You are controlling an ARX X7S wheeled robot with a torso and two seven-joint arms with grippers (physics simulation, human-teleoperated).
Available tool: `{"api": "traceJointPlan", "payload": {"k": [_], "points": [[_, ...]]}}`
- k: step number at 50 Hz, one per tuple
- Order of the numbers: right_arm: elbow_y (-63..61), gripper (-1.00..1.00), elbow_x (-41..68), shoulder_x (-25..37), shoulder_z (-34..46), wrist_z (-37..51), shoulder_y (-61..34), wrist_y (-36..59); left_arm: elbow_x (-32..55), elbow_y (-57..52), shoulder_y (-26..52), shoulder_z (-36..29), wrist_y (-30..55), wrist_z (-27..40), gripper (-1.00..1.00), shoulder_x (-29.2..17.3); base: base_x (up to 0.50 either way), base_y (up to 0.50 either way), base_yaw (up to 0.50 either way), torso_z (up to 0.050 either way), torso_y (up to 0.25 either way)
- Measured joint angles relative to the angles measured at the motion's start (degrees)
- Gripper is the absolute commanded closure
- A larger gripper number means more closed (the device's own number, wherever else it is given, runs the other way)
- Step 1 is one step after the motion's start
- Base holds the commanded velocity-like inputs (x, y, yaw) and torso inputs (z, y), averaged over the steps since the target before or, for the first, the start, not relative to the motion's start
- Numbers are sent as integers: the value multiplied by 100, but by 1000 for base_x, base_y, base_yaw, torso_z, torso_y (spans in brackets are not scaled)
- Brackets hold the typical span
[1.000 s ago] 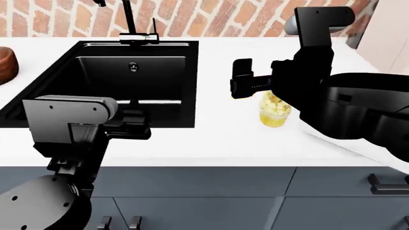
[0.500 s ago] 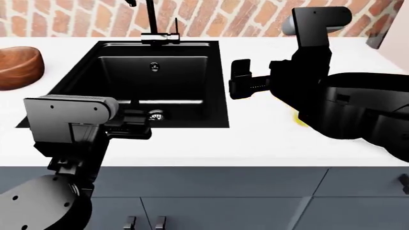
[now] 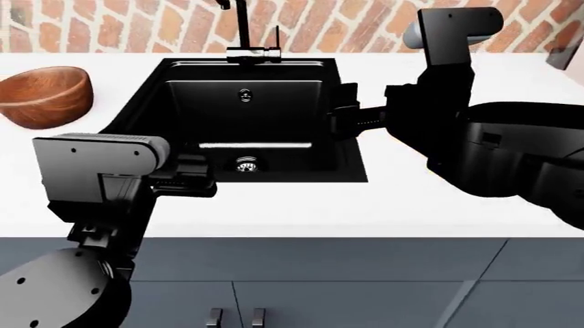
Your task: Move the fresh-baked cupcake off the tray onto the counter, and place the bowl used for mixing into the sink.
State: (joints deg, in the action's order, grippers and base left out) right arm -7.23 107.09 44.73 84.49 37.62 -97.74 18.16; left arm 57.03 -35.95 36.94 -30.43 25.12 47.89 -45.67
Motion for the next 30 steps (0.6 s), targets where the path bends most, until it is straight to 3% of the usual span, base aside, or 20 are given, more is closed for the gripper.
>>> {"api": "traceJointPlan", "payload": {"k": [30], "points": [[-19,-100,-18,-2,-54,-2,31,12,1,-22,-11,16,-5,8,-100,-22,0,199,0,0,0]]}}
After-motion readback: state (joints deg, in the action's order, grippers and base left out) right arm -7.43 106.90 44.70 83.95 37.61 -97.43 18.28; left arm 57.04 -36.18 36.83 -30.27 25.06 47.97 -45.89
